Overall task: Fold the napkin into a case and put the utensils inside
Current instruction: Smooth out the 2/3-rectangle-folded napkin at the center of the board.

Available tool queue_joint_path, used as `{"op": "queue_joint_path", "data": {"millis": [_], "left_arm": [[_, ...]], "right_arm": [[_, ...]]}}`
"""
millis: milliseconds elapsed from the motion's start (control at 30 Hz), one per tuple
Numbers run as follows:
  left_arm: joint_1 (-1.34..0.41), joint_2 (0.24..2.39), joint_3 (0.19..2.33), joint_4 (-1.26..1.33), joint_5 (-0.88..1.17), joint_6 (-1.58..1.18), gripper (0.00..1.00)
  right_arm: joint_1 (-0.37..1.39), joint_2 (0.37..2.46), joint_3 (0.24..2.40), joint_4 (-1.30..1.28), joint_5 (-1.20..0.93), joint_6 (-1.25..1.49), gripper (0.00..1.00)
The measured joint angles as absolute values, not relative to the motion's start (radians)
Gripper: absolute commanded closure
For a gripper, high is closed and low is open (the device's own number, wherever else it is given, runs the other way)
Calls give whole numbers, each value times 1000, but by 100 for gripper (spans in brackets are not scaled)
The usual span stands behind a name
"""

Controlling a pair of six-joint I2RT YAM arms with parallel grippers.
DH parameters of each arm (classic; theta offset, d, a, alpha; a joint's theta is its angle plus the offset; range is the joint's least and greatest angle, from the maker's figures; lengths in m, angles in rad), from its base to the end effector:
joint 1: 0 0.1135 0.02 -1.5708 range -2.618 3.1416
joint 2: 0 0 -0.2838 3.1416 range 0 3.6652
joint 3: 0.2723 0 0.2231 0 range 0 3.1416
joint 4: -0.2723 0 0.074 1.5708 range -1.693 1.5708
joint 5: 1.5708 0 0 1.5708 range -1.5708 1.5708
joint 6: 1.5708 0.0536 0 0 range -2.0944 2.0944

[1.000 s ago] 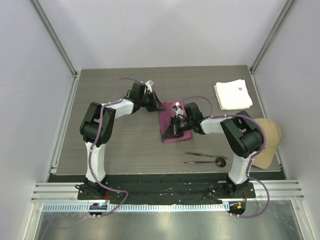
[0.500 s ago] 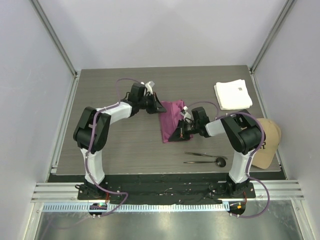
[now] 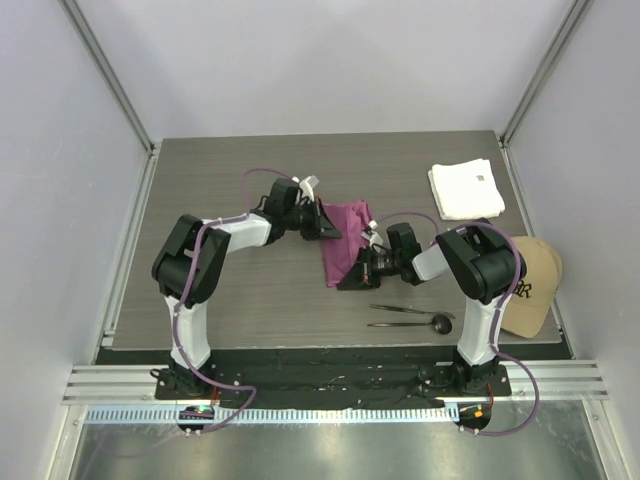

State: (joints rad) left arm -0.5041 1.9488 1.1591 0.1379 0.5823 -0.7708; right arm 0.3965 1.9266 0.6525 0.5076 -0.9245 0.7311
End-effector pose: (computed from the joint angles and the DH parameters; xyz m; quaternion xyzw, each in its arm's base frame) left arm 0.3474 -0.2253 0.1949 0.0120 0.8679 -0.4596 0.1883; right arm 0.2746 0.1614 0.1179 -0.0350 0.8412 0.5341 0.0768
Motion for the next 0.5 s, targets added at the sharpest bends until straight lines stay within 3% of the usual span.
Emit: {"op": "queue_joint_path", "data": {"millis": [500], "left_arm": [[-397, 2237, 1324, 288, 641, -892, 100]], "right_arm": [[345, 1947, 710, 440, -938, 701, 99]]}}
